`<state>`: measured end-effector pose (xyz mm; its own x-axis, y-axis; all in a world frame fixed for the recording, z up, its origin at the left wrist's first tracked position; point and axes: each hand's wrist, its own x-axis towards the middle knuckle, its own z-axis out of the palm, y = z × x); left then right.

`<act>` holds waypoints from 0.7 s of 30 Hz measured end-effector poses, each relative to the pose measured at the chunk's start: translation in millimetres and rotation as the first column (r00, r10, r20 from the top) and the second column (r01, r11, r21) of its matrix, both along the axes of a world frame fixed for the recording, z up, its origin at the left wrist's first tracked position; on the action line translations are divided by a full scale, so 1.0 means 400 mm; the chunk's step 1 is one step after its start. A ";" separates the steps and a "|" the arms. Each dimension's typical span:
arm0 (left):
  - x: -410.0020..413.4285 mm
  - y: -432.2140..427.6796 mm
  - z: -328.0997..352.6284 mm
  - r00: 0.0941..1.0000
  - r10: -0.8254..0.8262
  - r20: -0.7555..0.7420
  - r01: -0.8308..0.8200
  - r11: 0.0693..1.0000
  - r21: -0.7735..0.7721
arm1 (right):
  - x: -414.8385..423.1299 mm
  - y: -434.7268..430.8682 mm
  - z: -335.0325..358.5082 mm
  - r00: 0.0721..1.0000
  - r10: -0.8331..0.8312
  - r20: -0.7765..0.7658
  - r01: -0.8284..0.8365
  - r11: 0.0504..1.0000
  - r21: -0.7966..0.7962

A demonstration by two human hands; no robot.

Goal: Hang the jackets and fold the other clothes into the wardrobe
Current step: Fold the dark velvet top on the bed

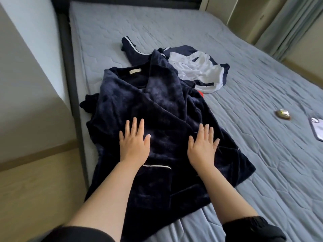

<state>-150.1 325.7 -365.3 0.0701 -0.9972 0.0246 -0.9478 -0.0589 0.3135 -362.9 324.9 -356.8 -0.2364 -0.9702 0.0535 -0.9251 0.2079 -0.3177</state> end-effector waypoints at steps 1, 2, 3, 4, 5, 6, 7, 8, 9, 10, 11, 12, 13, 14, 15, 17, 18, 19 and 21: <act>0.004 -0.014 0.011 0.999 0.039 -0.018 -0.039 0.999 -0.004 | 0.029 -0.020 0.015 0.998 0.058 -0.007 -0.058 0.998 -0.019; 0.010 -0.028 0.021 0.997 0.072 -0.025 -0.073 0.997 -0.008 | 0.058 -0.040 0.029 0.994 0.110 -0.026 -0.111 0.993 -0.035; 0.016 -0.042 0.031 0.995 0.099 -0.029 -0.100 0.995 -0.014 | 0.086 -0.062 0.044 0.987 0.152 -0.051 -0.155 0.987 -0.049; 0.024 -0.056 0.039 0.992 0.119 -0.038 -0.120 0.993 -0.023 | 0.112 -0.086 0.059 0.980 0.183 -0.073 -0.188 0.980 -0.059; 0.033 -0.068 0.044 0.990 0.134 -0.053 -0.136 0.990 -0.033 | 0.136 -0.110 0.074 0.975 0.203 -0.089 -0.209 0.976 -0.065; 0.042 -0.078 0.047 0.986 0.149 -0.075 -0.152 0.988 -0.041 | 0.158 -0.133 0.087 0.969 0.224 -0.101 -0.232 0.970 -0.071; 0.053 -0.087 0.048 0.981 0.166 -0.100 -0.171 0.984 -0.043 | 0.178 -0.155 0.098 0.961 0.252 -0.112 -0.261 0.962 -0.078; 0.064 -0.097 0.049 0.974 0.186 -0.127 -0.192 0.981 -0.038 | 0.199 -0.176 0.107 0.950 0.287 -0.122 -0.298 0.951 -0.085; 0.074 -0.108 0.050 0.966 0.208 -0.155 -0.215 0.976 -0.028 | 0.219 -0.197 0.115 0.937 0.325 -0.132 -0.337 0.937 -0.088; 0.082 -0.120 0.052 0.958 0.226 -0.174 -0.232 0.972 -0.017 | 0.239 -0.219 0.121 0.922 0.360 -0.139 -0.374 0.923 -0.087; 0.087 -0.132 0.055 0.954 0.236 -0.184 -0.242 0.970 -0.014 | 0.258 -0.242 0.124 0.909 0.391 -0.143 -0.405 0.910 -0.085; 0.090 -0.143 0.059 0.953 0.237 -0.188 -0.246 0.969 -0.023 | 0.277 -0.265 0.125 0.897 0.418 -0.147 -0.432 0.898 -0.079; 0.092 -0.154 0.064 0.952 0.232 -0.198 -0.246 0.968 -0.047 | 0.293 -0.287 0.123 0.884 0.440 -0.158 -0.454 0.888 -0.070; 0.095 -0.165 0.069 0.950 0.224 -0.217 -0.247 0.965 -0.089 | 0.307 -0.308 0.116 0.871 0.458 -0.175 -0.473 0.879 -0.056; 0.099 -0.175 0.074 0.948 0.211 -0.238 -0.249 0.958 -0.144 | 0.315 -0.327 0.106 0.858 0.473 -0.198 -0.488 0.872 -0.034; 0.112 -0.199 0.083 0.949 0.193 -0.249 -0.253 0.938 -0.237 | 0.320 -0.355 0.076 0.841 0.488 -0.235 -0.492 0.869 0.043; 0.122 -0.212 0.086 0.951 0.204 -0.232 -0.260 0.933 -0.247 | 0.318 -0.362 0.059 0.840 0.488 -0.237 -0.483 0.872 0.085; 0.135 -0.226 0.086 0.949 0.237 -0.207 -0.281 0.935 -0.217 | 0.316 -0.367 0.043 0.843 0.487 -0.228 -0.473 0.873 0.114; 0.159 -0.252 0.076 0.926 0.339 -0.164 -0.354 0.932 -0.075 | 0.318 -0.377 0.019 0.861 0.467 -0.201 -0.454 0.884 0.109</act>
<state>-86.3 225.1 -334.8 0.4212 -0.9027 0.0878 -0.8171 -0.3357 0.4686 -235.5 174.1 -349.0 0.2492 -0.9684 -0.0061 -0.9637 -0.2474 -0.1008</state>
